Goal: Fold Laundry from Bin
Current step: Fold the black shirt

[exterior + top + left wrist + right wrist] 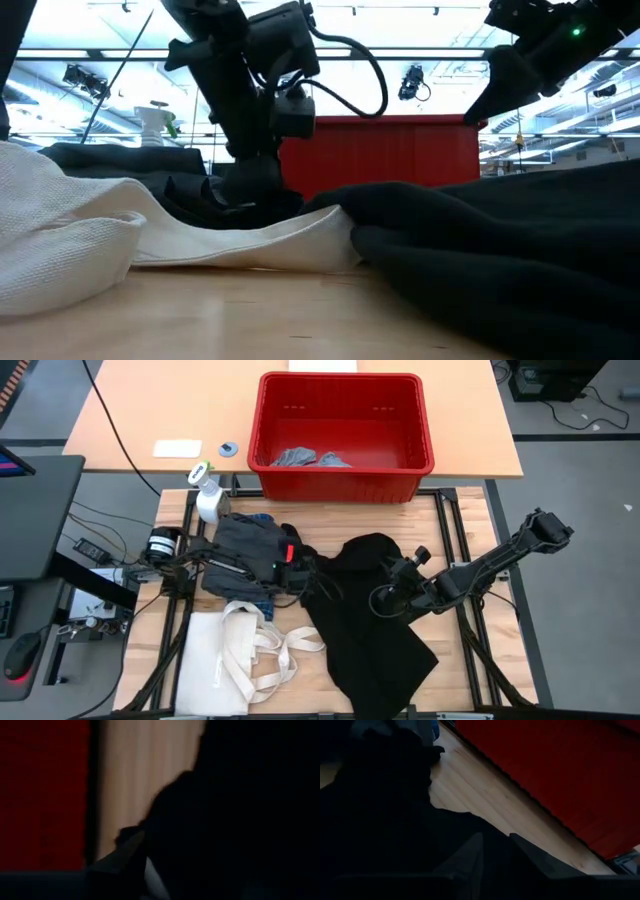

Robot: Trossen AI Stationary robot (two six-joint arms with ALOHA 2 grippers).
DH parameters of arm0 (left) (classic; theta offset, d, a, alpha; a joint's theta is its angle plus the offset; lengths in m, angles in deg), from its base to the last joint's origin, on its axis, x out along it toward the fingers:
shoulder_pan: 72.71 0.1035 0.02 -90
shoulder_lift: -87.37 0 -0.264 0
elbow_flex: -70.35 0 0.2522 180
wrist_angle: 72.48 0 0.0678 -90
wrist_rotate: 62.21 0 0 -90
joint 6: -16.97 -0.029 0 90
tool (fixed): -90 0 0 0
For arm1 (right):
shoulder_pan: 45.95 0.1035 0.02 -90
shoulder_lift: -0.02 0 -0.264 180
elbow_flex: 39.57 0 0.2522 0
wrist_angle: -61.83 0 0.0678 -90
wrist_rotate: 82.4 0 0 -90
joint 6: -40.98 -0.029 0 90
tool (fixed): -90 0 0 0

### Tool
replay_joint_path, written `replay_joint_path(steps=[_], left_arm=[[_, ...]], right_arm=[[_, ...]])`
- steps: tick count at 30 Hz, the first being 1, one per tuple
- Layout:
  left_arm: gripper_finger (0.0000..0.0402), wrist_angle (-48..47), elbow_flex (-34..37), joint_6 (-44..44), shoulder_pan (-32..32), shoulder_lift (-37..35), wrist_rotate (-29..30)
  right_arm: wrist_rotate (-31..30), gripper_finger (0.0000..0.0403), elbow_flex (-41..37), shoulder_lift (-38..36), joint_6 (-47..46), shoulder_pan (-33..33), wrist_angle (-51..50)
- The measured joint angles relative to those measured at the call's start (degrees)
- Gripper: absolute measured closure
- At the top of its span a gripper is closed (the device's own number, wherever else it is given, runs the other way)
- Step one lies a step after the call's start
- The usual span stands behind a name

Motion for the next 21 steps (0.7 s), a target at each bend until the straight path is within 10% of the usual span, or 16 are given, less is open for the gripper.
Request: replay_joint_path(steps=[8, 21], left_arm=[[0.0381, 4.7, 0.0, 0.0, -0.2, -1.2, 1.5], [0.0397, -0.5, 0.0, 6.4, -8.4, -14.9, 27.9]], right_arm=[[-0.5, 0.03, 0.0, 0.0, 1.9, 0.0, 0.0], [6.5, 0.0328, -5.1, 0.0, 12.3, -7.3, 12.2]])
